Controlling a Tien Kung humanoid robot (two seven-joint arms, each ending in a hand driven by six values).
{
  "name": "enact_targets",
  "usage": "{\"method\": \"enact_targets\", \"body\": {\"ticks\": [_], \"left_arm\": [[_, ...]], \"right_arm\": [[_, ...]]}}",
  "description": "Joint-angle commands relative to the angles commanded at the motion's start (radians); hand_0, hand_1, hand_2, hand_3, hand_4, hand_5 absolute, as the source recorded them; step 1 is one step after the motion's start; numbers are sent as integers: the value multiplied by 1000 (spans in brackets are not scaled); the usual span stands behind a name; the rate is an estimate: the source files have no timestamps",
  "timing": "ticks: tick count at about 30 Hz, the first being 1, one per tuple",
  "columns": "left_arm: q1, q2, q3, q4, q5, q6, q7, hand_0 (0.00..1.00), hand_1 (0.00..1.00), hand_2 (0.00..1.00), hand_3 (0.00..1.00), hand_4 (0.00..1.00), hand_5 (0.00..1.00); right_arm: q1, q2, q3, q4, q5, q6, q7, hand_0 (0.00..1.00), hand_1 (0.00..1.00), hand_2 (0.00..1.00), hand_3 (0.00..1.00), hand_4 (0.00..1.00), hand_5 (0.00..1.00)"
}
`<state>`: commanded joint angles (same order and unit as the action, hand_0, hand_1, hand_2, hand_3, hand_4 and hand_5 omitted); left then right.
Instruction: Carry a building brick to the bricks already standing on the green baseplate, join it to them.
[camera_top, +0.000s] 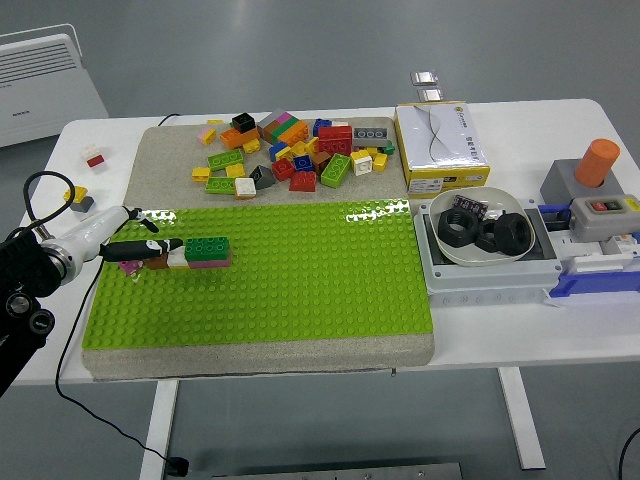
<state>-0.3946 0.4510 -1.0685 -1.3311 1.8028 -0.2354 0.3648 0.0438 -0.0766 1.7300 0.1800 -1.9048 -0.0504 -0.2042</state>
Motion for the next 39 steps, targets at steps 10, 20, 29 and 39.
{"method": "enact_targets", "body": {"ticks": [10, 20, 29, 39], "left_arm": [[12, -2, 3, 9, -1, -8, 4, 998, 998, 998, 722, 936, 941], [17, -14, 9, 38, -5, -5, 0, 998, 998, 998, 714, 943, 929], [21, -25, 26, 36, -8, -4, -4, 998, 998, 998, 711, 945, 923], [21, -22, 26, 35, -4, -5, -8, 998, 998, 998, 703, 947, 918]], "right_arm": [[0, -2, -6, 0, 3, -1, 0, 711, 721, 771, 787, 851, 998], [0, -1, -11, 0, 8, -2, -1, 710, 721, 770, 787, 852, 998], [-2, 0, -12, 0, 9, -2, -1, 710, 721, 769, 787, 851, 998], [-2, 1, -12, 0, 10, -2, -1, 710, 721, 769, 787, 852, 998]]}}
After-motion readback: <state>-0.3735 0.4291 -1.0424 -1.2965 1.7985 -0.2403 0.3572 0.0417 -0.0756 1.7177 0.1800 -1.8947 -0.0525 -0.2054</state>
